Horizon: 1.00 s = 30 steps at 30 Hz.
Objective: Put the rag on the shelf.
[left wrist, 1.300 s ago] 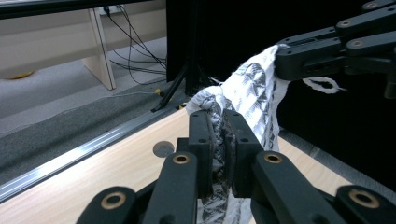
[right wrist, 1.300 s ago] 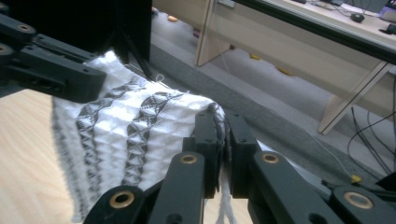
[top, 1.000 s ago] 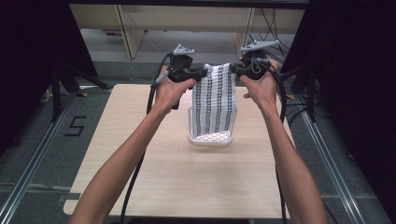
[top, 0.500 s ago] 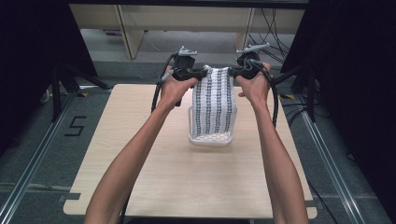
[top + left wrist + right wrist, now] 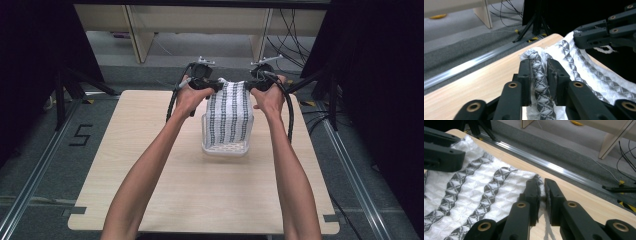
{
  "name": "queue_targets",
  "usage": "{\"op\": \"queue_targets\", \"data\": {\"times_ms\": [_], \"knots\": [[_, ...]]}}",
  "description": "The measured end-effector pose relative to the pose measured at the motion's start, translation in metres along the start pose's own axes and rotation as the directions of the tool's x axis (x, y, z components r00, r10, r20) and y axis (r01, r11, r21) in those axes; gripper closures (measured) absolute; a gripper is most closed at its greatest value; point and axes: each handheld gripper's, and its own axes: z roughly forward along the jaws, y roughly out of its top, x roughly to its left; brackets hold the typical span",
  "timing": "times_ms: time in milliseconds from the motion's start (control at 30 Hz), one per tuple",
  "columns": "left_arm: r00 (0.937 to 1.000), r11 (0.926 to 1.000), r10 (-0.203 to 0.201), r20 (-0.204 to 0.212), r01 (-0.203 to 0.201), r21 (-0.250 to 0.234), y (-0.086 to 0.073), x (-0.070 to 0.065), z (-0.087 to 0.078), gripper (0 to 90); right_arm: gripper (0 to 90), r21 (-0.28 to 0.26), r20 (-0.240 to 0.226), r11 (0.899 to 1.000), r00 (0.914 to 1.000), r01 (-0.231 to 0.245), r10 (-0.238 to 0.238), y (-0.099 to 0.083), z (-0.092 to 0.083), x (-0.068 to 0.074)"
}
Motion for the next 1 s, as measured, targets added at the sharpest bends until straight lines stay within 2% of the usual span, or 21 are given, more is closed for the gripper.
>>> {"op": "queue_targets", "data": {"times_ms": [100,200,267,300,333,500,600,800,833,1000], "knots": [[1.0,0.9999,-0.003,-0.001,0.003,0.015,-0.002,0.0,0.002,71.1,81.6,0.003,-0.003,1.0,1.0,-0.001,0.001,-0.001,0.002,-0.001],[0.9999,0.9979,-0.005,-0.016,0.006,0.064,-0.005,0.002,0.004,62.3,77.7,0.019,0.006,1.0,0.9999,-0.009,0.009,-0.004,0.003,-0.001],[0.9996,0.9972,-0.008,-0.026,0.01,0.074,-0.006,0.002,0.005,55.9,76.1,0.017,0.007,1.0,1.0,-0.003,0.003,-0.004,0.004,-0.003],[0.9993,0.996,-0.009,-0.036,0.013,0.089,-0.006,0.003,0.005,55.9,74.4,0.022,0.011,1.0,0.9997,-0.021,0.021,-0.005,0.004,-0.002],[0.9982,0.9946,0.003,-0.061,0.003,0.104,-0.007,0.004,0.004,48.7,71.5,0.028,0.013,1.0,0.9999,-0.005,0.004,-0.005,0.004,-0.003],[0.9972,0.9937,-0.002,-0.075,0.011,0.112,-0.006,0.006,0.002,43.8,70.8,0.025,0.01,1.0,1.0,-0.001,0.001,-0.005,0.003,-0.003],[0.9966,0.9916,-0.029,-0.077,0.038,0.124,-0.006,0.007,0.0,34.7,70.2,0.018,0.008,1.0,1.0,-0.002,0.002,-0.005,0.002,-0.002],[0.9962,0.9919,-0.022,-0.084,0.032,0.123,-0.005,0.007,-0.006,32.2,69.2,0.003,-0.002,1.0,1.0,-0.001,0.001,-0.004,-0.002,0.002],[0.9962,0.9923,-0.024,-0.083,0.033,0.119,-0.004,0.007,-0.008,31.8,68.8,-0.015,-0.002,1.0,1.0,-0.006,0.006,-0.004,-0.002,0.003],[0.9959,0.9938,-0.039,-0.081,0.048,0.101,-0.003,0.009,-0.021,29.0,66.0,-0.001,-0.013,1.0,0.9999,0.011,-0.011,-0.006,-0.009,0.009]]}}
